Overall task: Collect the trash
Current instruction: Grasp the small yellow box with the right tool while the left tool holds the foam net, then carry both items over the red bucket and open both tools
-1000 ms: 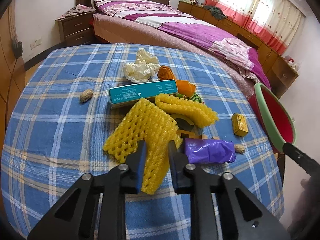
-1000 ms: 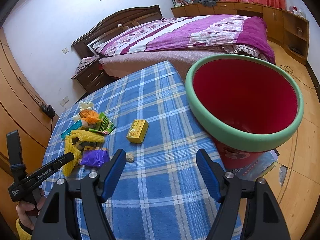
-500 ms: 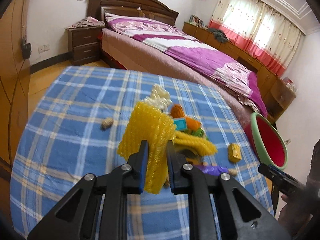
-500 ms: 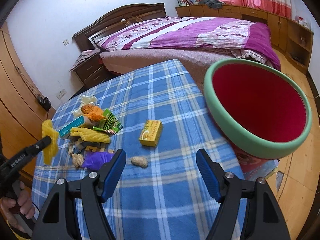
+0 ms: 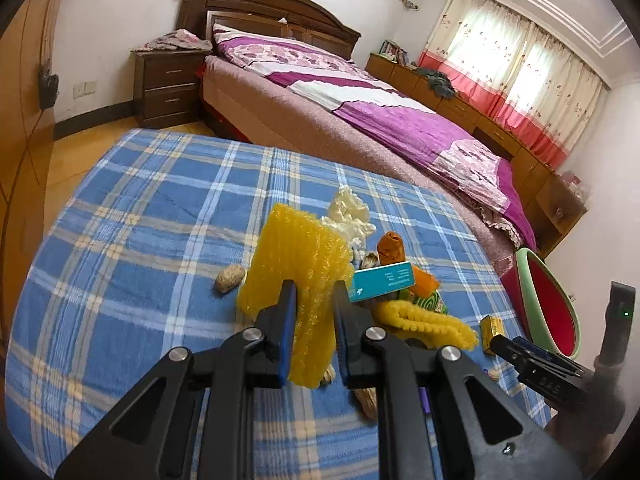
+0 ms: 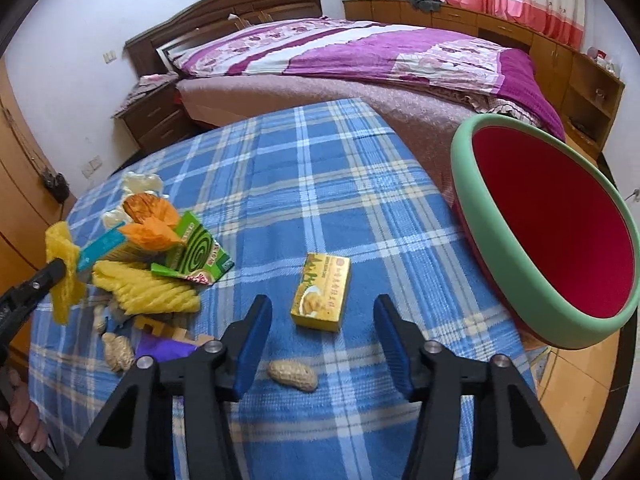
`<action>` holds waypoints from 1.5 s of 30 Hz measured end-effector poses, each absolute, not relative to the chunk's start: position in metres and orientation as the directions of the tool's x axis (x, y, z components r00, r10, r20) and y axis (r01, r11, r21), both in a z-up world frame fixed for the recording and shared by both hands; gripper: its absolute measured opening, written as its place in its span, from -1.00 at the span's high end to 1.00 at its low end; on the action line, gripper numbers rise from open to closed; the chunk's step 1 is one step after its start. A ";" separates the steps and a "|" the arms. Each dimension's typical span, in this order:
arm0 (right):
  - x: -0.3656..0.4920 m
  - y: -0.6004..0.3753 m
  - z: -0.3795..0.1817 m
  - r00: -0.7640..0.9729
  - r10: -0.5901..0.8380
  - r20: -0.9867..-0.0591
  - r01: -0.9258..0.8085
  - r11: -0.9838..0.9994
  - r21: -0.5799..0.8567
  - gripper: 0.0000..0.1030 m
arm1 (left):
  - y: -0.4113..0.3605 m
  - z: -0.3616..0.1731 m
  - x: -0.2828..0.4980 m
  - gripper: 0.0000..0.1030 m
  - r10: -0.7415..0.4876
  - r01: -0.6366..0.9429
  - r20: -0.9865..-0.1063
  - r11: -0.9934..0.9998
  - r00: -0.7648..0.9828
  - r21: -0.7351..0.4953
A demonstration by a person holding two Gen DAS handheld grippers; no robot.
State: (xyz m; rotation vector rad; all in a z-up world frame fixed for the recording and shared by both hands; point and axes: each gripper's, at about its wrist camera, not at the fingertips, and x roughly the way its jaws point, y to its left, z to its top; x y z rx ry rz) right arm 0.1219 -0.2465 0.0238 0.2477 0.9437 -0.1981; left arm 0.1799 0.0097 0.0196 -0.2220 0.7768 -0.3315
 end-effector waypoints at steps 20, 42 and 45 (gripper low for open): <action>0.100 -0.253 0.032 0.607 0.003 -0.794 0.272 0.939 0.212 0.41 | 0.008 0.049 0.140 0.67 -0.379 0.240 -0.612 0.923 0.694 -0.300; 0.018 -0.325 0.113 0.754 -0.066 -0.653 0.289 0.927 0.240 0.41 | -0.099 0.098 0.103 0.67 -0.546 0.440 -0.605 0.834 0.579 -0.332; 0.014 -0.341 0.116 0.757 -0.083 -0.648 0.304 0.923 0.236 0.41 | -0.120 0.103 0.104 0.67 -0.565 0.473 -0.604 0.818 0.562 -0.326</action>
